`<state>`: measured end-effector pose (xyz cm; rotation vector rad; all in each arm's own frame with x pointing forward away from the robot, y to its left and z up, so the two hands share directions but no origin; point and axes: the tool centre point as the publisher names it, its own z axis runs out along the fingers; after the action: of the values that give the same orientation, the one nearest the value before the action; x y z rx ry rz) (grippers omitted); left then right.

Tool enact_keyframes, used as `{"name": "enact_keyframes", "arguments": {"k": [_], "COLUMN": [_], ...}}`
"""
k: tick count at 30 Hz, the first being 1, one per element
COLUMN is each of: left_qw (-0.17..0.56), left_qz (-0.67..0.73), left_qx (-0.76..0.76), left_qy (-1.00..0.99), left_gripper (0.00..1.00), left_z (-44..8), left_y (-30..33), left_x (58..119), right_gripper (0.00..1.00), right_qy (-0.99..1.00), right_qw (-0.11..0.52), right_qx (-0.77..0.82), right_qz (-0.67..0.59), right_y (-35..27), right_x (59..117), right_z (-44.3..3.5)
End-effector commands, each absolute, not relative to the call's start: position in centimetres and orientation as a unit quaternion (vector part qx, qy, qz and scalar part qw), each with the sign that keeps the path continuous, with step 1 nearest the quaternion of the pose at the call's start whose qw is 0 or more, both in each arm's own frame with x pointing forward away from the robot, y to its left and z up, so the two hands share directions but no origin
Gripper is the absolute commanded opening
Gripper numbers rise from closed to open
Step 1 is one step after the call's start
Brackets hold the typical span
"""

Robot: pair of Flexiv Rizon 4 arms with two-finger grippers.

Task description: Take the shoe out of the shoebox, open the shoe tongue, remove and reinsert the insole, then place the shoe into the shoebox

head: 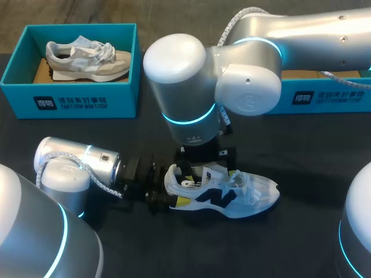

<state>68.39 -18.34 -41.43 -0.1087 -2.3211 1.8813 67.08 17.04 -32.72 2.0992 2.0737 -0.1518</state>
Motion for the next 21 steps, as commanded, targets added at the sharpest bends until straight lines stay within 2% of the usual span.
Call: {"name": "enact_keyframes", "arguments": {"k": [1,21], "left_qw": [0.076,0.076], "left_qz": [0.627,0.627], "left_qx": [-0.036,-0.036], "left_qy": [-0.775,-0.775], "left_gripper": [0.0,0.0], "left_z": [-41.9,-41.9], "left_y": [-18.4,-18.4], "left_x": [68.3,68.3], "right_gripper": [1.0,1.0], "right_qy": [0.634,0.647], "right_qw": [0.154,0.123], "right_qx": [0.752,0.751], "right_qz": [-0.096,-0.048], "right_y": [17.4,13.9], "right_x": [66.8,66.8], "right_z": [-33.6,-34.0]}}
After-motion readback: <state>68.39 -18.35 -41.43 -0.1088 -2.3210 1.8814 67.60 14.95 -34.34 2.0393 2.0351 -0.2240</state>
